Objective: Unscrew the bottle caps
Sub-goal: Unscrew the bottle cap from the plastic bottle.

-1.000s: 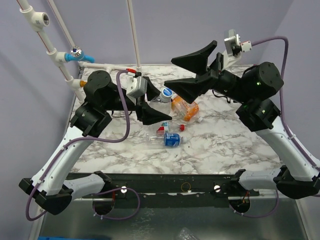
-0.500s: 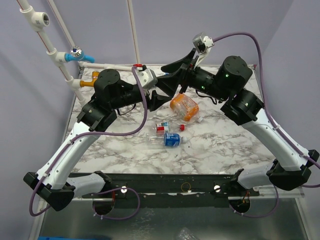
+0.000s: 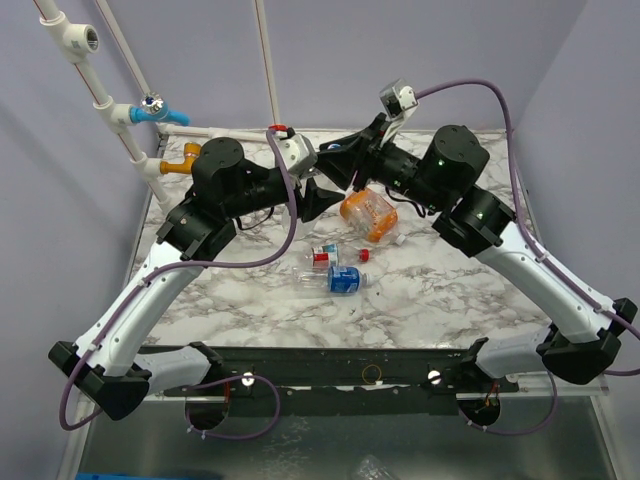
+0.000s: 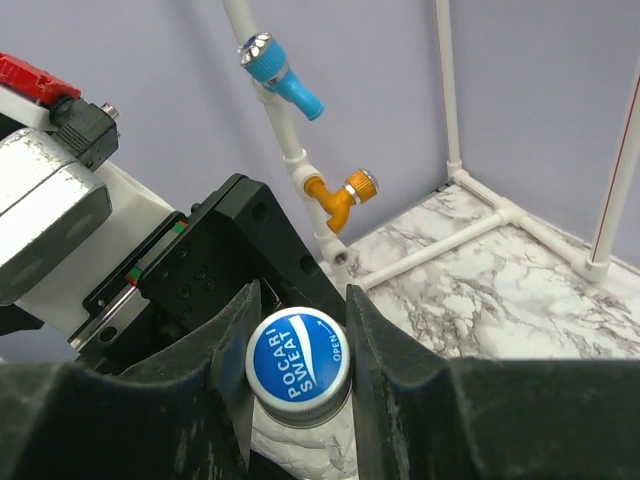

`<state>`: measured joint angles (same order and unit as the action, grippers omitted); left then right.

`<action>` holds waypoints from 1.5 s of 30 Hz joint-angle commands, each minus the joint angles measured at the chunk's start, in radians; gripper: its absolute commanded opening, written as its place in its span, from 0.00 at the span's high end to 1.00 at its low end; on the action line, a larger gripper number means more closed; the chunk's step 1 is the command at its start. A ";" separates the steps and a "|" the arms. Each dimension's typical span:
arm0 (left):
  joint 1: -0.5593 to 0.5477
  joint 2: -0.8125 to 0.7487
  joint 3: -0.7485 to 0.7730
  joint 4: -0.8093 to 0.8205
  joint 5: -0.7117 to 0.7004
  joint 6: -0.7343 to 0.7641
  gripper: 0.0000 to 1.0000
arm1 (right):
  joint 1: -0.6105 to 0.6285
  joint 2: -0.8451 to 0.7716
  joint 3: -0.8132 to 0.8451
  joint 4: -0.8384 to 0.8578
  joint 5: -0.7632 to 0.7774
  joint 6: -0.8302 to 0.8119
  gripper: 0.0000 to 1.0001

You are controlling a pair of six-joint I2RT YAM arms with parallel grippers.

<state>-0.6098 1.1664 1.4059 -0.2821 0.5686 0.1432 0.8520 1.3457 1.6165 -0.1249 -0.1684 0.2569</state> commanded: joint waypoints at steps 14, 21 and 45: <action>0.001 -0.018 -0.001 0.062 0.037 -0.029 1.00 | 0.005 -0.085 -0.046 0.127 -0.048 0.015 0.49; 0.001 -0.026 0.006 0.064 0.042 -0.038 1.00 | 0.005 -0.060 -0.033 0.127 -0.055 0.028 0.37; 0.001 -0.036 -0.003 0.073 0.063 -0.060 1.00 | 0.005 -0.029 -0.032 0.092 0.112 -0.005 0.50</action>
<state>-0.6037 1.1503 1.4044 -0.2447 0.5999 0.0963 0.8574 1.3350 1.6005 -0.0410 -0.1066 0.2657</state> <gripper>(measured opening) 0.595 0.558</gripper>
